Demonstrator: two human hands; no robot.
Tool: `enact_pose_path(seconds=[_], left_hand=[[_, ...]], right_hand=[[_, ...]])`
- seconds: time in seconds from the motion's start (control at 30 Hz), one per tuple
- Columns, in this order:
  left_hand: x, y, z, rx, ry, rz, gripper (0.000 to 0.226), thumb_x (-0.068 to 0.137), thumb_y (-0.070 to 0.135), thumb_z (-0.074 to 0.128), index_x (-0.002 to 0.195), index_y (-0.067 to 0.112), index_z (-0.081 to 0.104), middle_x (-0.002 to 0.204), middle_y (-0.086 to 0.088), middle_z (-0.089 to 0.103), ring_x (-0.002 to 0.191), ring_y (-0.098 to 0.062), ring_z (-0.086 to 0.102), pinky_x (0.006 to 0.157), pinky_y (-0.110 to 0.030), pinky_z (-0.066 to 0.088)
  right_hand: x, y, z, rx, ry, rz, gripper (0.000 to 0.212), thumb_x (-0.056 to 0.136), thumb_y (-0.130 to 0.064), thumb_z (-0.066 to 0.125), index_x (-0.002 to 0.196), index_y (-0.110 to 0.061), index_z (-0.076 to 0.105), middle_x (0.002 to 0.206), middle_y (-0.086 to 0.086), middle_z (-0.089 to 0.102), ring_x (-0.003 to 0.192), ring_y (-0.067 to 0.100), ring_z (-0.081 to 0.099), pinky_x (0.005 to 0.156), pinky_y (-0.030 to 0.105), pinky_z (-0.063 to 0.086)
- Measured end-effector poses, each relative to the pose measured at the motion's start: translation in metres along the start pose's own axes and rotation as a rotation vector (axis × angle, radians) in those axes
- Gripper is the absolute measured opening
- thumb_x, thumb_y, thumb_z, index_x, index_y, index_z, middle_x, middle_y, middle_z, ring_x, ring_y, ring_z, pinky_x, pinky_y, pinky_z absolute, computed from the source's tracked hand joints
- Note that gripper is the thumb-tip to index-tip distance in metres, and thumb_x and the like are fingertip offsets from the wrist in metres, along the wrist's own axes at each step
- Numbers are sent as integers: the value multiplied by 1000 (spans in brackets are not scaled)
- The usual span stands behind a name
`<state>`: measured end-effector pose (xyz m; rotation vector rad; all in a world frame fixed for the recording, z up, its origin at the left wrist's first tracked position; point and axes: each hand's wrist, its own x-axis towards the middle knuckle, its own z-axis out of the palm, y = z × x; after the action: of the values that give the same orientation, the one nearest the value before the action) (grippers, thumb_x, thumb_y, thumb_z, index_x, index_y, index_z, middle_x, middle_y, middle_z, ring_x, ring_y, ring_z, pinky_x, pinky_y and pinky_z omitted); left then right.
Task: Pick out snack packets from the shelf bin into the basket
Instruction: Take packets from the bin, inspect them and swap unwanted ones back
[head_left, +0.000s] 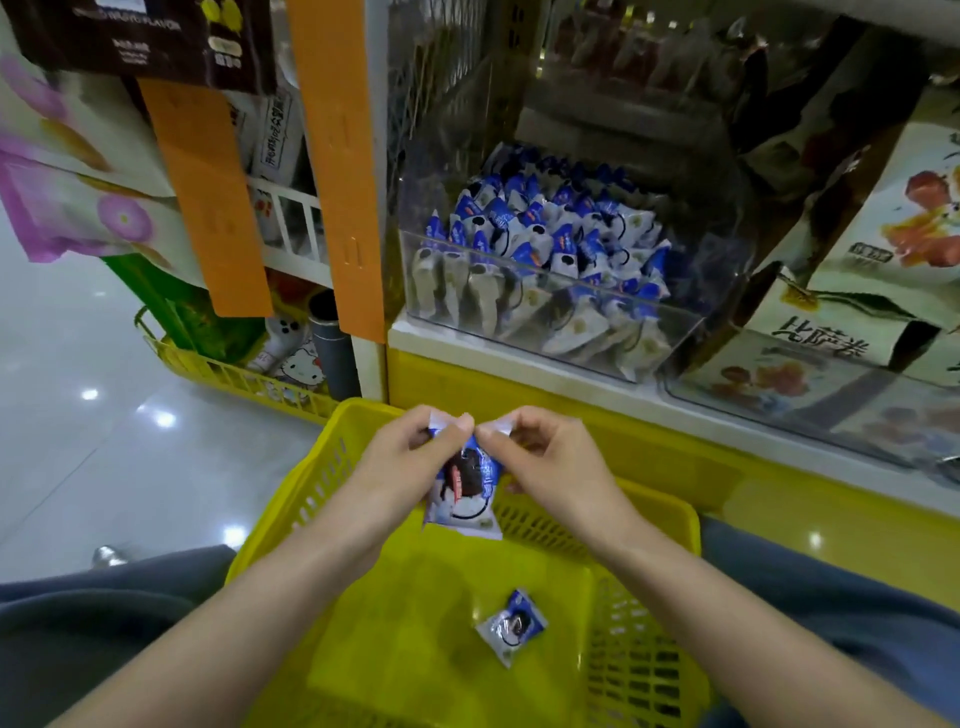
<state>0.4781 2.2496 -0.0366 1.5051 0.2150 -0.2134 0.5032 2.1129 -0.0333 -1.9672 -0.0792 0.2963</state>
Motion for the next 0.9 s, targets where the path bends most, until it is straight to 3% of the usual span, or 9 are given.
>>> enact_pose_path(seconds=[0.07,0.13,0.23,0.3,0.43,0.53,0.63,0.73,0.9], left_hand=[[2,-4,-1,4,30,-8,24,89,22,54,67,12,53,62,1,59,61,-9,61,57,-23,49],[3,-7,0,12,56,-16,30,90,23,54,63,12,48,60,-1,52,61,-12,55,61,-29,46],[5,-11,1,23,62,-27,33,91,23,53,60,13,46,55,2,53,55,-8,54,58,-25,47],[5,-13,3,34,71,-23,33,91,23,52,60,14,46,57,0,55,53,-7,55,56,-23,46],[7,-12,5,-9,63,-52,20,90,27,53,81,10,57,78,-9,64,67,-11,63,61,-25,49],[6,-12,6,-38,18,-132,27,83,24,62,104,8,56,90,-5,69,71,-10,66,65,-26,53],[4,-15,7,-38,40,-101,31,83,14,63,113,9,55,100,-7,68,74,-12,67,68,-24,56],[6,-16,4,-58,111,-24,22,88,15,57,108,6,59,92,-6,70,70,-6,67,65,-19,55],[8,-20,0,-80,166,3,19,95,18,47,91,15,65,80,1,68,66,-6,64,63,-21,55]], right_hand=[[-4,2,-1,-70,-2,-85,12,84,-23,65,74,-19,64,73,3,66,67,18,59,69,44,50],[-9,5,-1,-188,-2,-218,8,84,-22,66,78,-17,64,76,3,66,72,20,60,70,43,50],[-12,9,-1,-424,12,-390,8,85,-26,63,89,-18,64,83,-2,60,77,15,56,71,38,47],[-12,10,-2,-435,17,-400,9,86,-28,63,89,-19,64,83,-2,59,77,15,56,70,37,47],[-7,12,-3,-229,70,-238,7,84,-19,65,77,-21,64,72,-9,62,68,6,58,63,20,48],[0,11,-8,205,113,52,19,88,-9,58,72,-17,57,80,6,62,65,11,61,55,19,54],[1,10,-14,475,110,229,12,92,-6,51,81,-7,55,87,14,64,65,9,63,56,17,55],[-2,14,-14,426,-15,287,3,94,-5,48,94,-7,51,81,10,65,58,8,64,57,18,55],[-8,15,-9,226,-256,331,11,94,-4,47,104,-7,50,86,13,65,52,2,62,55,14,50]])
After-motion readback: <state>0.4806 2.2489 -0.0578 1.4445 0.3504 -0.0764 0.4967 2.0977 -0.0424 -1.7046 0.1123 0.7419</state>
